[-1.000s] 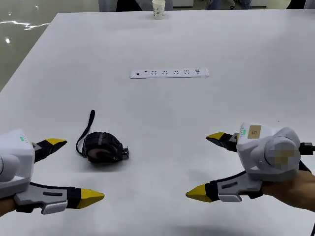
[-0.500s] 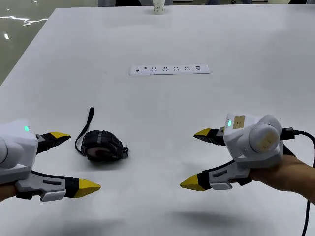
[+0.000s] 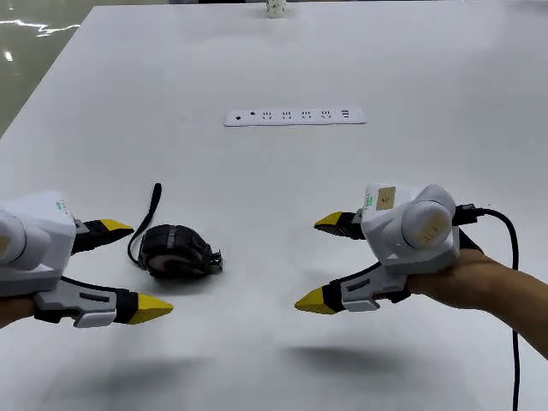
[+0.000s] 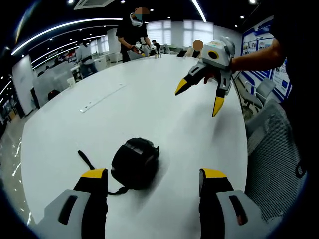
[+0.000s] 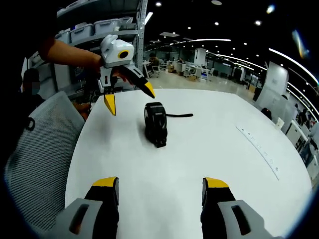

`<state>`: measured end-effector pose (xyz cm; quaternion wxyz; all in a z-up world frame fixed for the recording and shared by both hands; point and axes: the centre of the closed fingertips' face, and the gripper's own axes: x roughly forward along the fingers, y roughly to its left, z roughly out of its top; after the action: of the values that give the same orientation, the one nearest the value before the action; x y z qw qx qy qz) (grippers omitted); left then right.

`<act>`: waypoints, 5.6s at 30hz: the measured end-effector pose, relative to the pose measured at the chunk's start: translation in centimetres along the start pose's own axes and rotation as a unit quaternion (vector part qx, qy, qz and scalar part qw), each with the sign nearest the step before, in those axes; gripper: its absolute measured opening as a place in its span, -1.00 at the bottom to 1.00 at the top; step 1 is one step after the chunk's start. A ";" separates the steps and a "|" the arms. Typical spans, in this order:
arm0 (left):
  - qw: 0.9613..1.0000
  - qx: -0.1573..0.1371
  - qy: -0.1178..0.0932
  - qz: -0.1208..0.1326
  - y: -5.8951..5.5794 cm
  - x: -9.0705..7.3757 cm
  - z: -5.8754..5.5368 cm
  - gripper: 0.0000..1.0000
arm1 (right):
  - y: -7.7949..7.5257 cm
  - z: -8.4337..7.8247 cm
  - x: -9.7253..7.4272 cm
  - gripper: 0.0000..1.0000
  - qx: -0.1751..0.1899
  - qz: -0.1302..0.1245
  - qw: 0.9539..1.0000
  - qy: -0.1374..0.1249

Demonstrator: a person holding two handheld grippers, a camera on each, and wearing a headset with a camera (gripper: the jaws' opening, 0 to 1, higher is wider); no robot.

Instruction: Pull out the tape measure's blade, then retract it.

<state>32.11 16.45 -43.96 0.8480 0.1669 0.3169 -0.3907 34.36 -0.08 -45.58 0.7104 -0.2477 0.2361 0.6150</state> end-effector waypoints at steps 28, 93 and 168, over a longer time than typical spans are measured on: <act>0.994 0.065 0.065 -0.049 2.6 2.3 -0.8 0.03 | -1.2 1.9 5.7 -0.26 -0.059 0.064 0.996 0.008; 0.975 0.136 0.129 -0.121 3.4 3.7 -2.1 -0.51 | -0.1 2.9 13.7 -0.81 -0.104 0.128 0.985 0.048; 0.970 0.133 0.162 -0.126 3.5 3.7 -1.9 -0.52 | -2.8 -1.9 7.4 -0.82 -0.102 0.105 0.986 0.075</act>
<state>35.89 17.60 -47.70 0.6993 0.2982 0.4137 -0.5008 38.02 3.96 -51.63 0.5931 -0.3384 0.2497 0.6866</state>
